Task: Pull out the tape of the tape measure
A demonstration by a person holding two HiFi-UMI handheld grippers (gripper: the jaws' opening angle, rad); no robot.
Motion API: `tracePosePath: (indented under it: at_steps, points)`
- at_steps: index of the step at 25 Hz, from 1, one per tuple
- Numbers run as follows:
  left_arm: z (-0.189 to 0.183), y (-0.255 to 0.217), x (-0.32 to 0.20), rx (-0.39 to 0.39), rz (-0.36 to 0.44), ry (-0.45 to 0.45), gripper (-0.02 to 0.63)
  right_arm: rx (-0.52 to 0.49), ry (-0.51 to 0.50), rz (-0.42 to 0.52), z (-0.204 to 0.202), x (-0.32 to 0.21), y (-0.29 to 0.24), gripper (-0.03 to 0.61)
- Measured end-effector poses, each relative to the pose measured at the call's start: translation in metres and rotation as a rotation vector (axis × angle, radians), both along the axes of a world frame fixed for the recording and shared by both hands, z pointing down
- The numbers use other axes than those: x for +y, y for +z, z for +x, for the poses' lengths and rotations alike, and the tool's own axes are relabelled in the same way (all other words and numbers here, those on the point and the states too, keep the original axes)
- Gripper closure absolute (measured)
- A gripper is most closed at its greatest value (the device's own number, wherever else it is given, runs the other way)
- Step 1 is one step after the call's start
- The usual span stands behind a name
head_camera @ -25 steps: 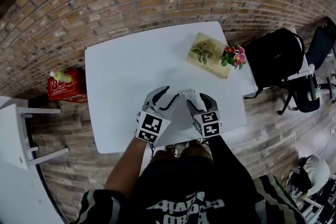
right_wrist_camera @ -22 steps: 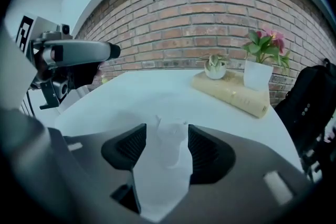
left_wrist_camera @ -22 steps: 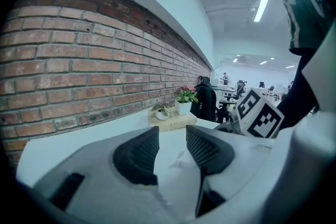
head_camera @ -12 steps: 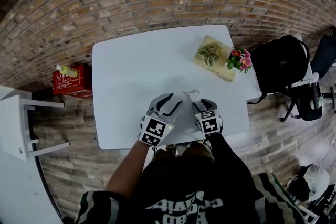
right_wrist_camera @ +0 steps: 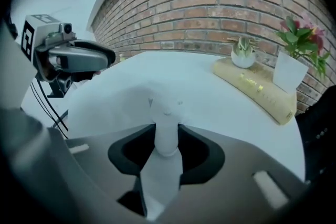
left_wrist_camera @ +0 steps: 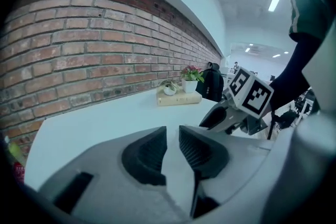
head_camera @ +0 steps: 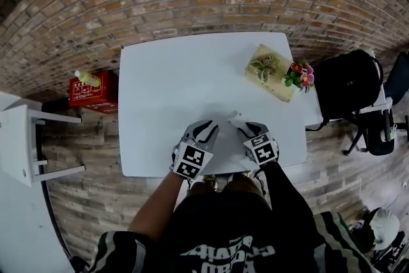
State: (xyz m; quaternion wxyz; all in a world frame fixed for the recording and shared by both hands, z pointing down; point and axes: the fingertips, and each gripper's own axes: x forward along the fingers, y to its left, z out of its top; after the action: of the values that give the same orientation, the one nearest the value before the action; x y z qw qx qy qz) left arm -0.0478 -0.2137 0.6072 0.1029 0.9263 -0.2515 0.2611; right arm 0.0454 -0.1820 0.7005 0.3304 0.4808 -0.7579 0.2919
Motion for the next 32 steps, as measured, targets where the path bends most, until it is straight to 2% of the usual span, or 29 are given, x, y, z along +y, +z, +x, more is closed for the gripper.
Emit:
tracePosePath:
  at_steps: [2,3,5,9,16,19,20,21,25,32]
  points:
    - [-0.005,0.01,-0.003,-0.033,0.014,-0.03,0.596,-0.04,-0.009,-0.005,-0.004,0.001,-0.005,0.429]
    - [-0.005,0.015,-0.004,-0.045,0.018,-0.034,0.604,-0.065,-0.013,-0.003,-0.006,0.001,-0.01,0.43]
    - [-0.002,0.02,-0.003,-0.052,0.015,-0.007,0.597,-0.115,-0.028,0.008,-0.012,0.0,-0.021,0.43]
    - [0.009,0.021,0.007,-0.044,-0.001,0.071,0.515,-0.147,-0.079,0.034,-0.023,0.0,-0.042,0.43]
    - [0.021,0.019,0.014,-0.041,-0.017,0.129,0.494,-0.166,-0.161,0.069,-0.034,0.006,-0.06,0.428]
    - [0.025,0.019,0.018,-0.046,-0.024,0.162,0.494,-0.179,-0.174,0.079,-0.032,0.008,-0.065,0.429]
    - [0.026,0.019,0.02,-0.048,-0.025,0.175,0.504,-0.186,-0.177,0.081,-0.031,0.009,-0.066,0.43]
    - [0.027,0.019,0.022,-0.049,-0.025,0.188,0.566,-0.192,-0.182,0.082,-0.03,0.01,-0.067,0.43]
    - [0.027,0.015,0.027,-0.052,-0.014,0.229,0.575,-0.2,-0.207,0.081,-0.03,0.015,-0.07,0.43]
    - [0.026,0.017,0.028,-0.046,-0.07,0.18,0.574,-0.181,-0.158,0.068,-0.03,0.018,-0.067,0.43]
